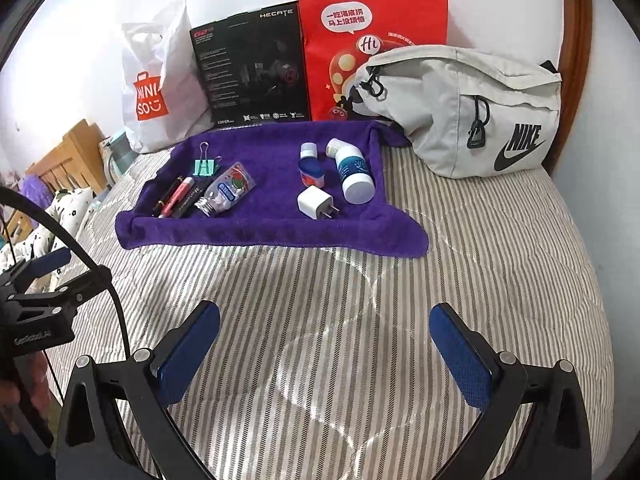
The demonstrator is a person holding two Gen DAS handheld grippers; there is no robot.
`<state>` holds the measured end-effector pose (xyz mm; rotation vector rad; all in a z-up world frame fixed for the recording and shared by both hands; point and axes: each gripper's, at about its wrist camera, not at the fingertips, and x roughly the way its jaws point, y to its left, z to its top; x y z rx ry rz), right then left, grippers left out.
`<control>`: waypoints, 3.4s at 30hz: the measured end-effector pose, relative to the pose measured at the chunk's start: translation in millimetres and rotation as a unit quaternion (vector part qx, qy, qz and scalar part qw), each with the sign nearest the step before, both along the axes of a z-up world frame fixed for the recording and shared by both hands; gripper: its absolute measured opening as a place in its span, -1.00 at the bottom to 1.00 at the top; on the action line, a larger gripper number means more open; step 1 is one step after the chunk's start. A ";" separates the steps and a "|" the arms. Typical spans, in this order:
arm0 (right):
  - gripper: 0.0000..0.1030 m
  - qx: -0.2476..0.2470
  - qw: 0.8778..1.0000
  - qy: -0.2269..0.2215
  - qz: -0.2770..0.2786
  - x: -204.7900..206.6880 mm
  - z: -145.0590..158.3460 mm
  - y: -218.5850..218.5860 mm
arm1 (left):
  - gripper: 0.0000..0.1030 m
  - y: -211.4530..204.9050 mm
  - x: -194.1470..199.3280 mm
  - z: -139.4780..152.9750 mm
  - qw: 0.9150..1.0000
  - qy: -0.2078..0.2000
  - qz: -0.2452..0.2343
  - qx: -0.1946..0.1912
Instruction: Organize rigid objects
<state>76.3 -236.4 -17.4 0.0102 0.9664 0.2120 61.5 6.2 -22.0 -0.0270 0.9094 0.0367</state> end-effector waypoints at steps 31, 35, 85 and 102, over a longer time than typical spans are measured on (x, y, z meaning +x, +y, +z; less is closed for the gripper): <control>1.00 -0.038 0.999 -0.018 -0.019 -27.1 15.3 -11.4 | 1.00 -9.7 -30.5 4.8 1.000 -0.005 0.008 0.010; 1.00 -0.039 0.999 -0.019 -0.017 -29.8 16.9 -11.2 | 1.00 -10.4 -30.3 3.4 1.000 0.000 0.008 0.019; 1.00 -0.043 0.998 -0.031 -0.017 -38.1 24.3 -14.9 | 1.00 -9.3 -36.3 8.7 0.999 -0.002 0.013 0.029; 1.00 -0.044 0.999 -0.029 -0.016 -38.3 24.8 -16.1 | 1.00 -10.7 -37.7 7.9 0.999 -0.002 0.006 0.033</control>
